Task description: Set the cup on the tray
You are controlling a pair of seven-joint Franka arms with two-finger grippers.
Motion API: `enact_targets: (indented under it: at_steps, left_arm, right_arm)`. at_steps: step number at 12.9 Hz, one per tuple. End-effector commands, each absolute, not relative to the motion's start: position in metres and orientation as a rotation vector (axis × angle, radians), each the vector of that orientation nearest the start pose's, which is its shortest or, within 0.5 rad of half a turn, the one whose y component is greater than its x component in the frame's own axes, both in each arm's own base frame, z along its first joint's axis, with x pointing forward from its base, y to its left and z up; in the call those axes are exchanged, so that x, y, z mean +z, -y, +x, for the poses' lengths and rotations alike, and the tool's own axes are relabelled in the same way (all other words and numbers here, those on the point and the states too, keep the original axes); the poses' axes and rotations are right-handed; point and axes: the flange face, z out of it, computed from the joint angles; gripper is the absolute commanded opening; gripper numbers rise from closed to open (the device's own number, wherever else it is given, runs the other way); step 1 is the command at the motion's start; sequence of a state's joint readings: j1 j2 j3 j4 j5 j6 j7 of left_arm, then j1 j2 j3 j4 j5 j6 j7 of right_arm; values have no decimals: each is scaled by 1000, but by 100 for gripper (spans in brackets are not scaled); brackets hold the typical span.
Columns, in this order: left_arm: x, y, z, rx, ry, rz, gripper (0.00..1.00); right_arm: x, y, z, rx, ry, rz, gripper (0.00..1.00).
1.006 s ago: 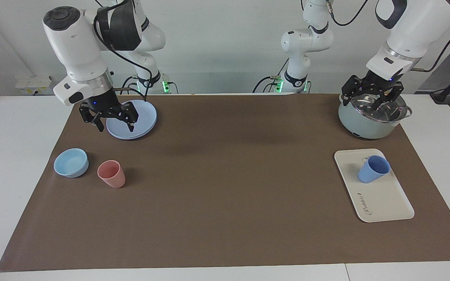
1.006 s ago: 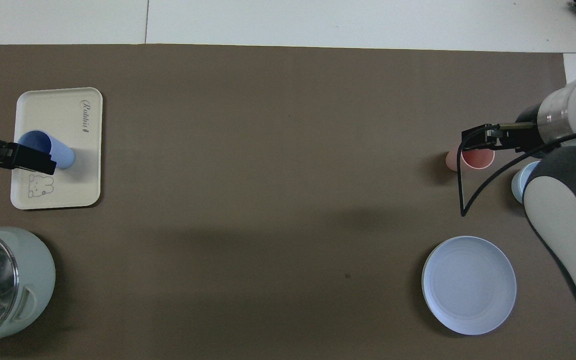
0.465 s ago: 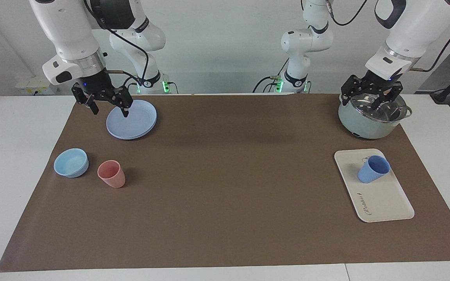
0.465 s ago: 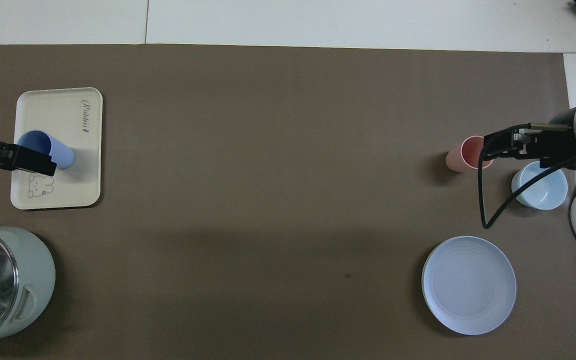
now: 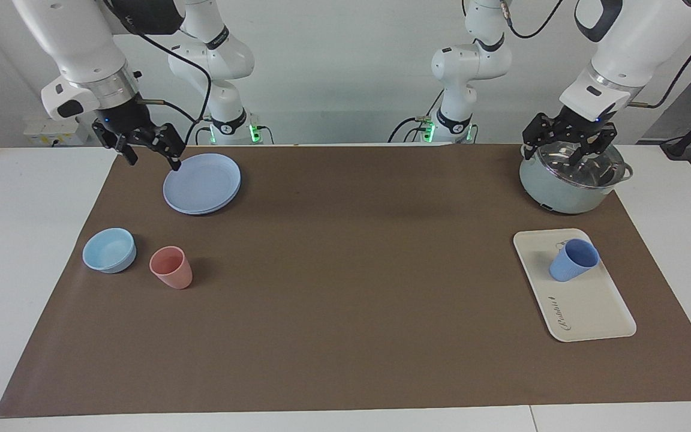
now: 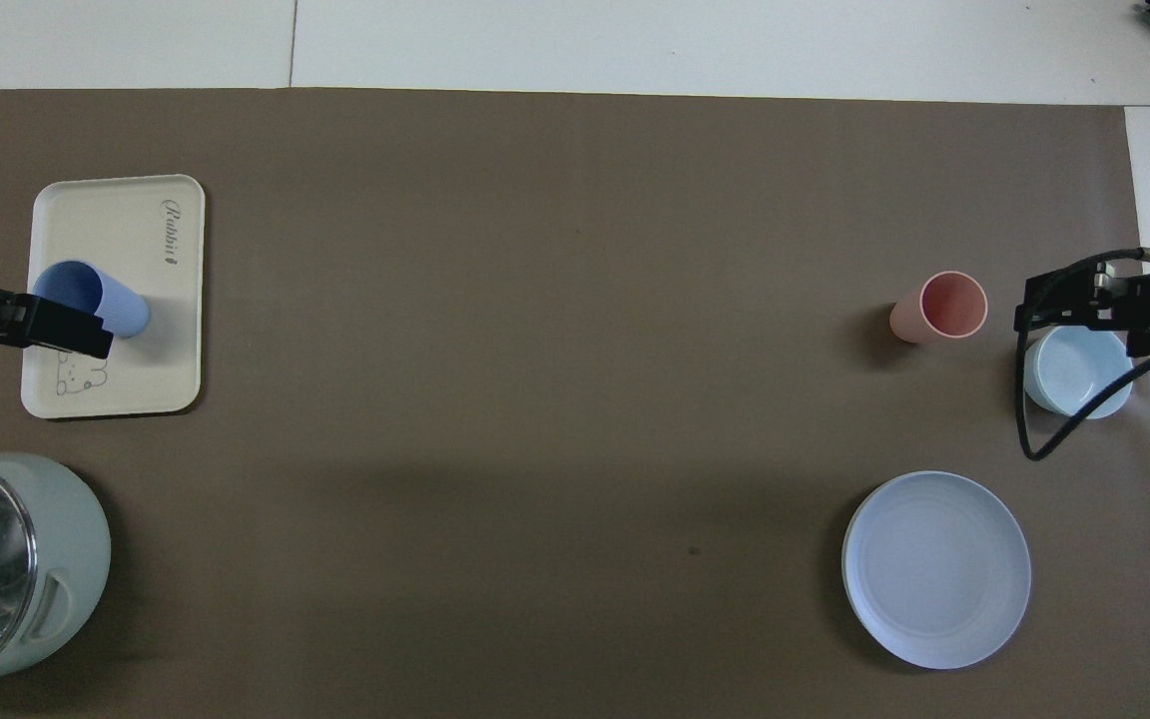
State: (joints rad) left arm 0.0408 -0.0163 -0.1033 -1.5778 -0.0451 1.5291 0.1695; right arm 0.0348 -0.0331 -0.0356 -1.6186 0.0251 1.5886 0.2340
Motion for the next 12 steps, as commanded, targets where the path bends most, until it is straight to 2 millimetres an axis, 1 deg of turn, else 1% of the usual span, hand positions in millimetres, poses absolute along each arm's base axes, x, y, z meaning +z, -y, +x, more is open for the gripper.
enact_targets:
  at_steps: [1, 12]
  left_arm:
    - [627, 38, 534, 64, -347, -3143, 100]
    - [627, 39, 534, 55, -344, -3143, 100]
  right_arm:
    - [622, -9, 541, 0, -355, -3083, 99]
    - [621, -15, 540, 2, -325, -3090, 99]
